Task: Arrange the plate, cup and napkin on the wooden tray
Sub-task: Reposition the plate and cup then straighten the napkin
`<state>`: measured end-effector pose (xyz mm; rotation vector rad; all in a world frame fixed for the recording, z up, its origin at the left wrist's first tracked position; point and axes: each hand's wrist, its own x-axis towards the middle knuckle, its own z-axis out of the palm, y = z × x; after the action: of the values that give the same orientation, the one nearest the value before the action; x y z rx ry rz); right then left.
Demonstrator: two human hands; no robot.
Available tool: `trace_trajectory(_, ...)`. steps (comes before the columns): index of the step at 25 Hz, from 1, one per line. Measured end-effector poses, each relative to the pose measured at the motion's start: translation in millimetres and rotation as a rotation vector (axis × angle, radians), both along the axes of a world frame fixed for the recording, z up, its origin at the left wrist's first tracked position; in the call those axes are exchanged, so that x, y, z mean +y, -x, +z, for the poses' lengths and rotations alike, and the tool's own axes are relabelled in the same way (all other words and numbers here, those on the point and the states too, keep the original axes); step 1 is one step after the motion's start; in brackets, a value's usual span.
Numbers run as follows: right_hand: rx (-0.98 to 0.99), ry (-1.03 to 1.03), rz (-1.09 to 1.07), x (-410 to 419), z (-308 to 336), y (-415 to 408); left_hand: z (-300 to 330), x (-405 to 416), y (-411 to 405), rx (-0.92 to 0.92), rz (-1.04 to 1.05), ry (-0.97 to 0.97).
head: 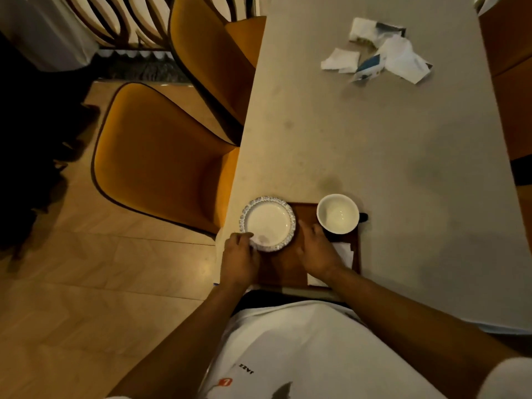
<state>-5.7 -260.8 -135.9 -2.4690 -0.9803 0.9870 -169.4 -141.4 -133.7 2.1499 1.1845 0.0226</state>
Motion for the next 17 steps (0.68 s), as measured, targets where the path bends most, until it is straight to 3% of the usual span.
trace_trajectory(4,0.034,0.008,-0.084,35.9,0.8,-1.9,1.7,46.2,-1.8,-0.115,0.012,0.079)
trace_trajectory(8,0.102,0.053,-0.147,57.6,1.1,-6.2,-15.6,81.3,-11.0,-0.099,-0.002,0.205)
trace_trajectory(17,0.166,-0.092,-0.254,67.4,0.1,-12.3,-16.5,80.8,-16.0,-0.176,0.042,0.3)
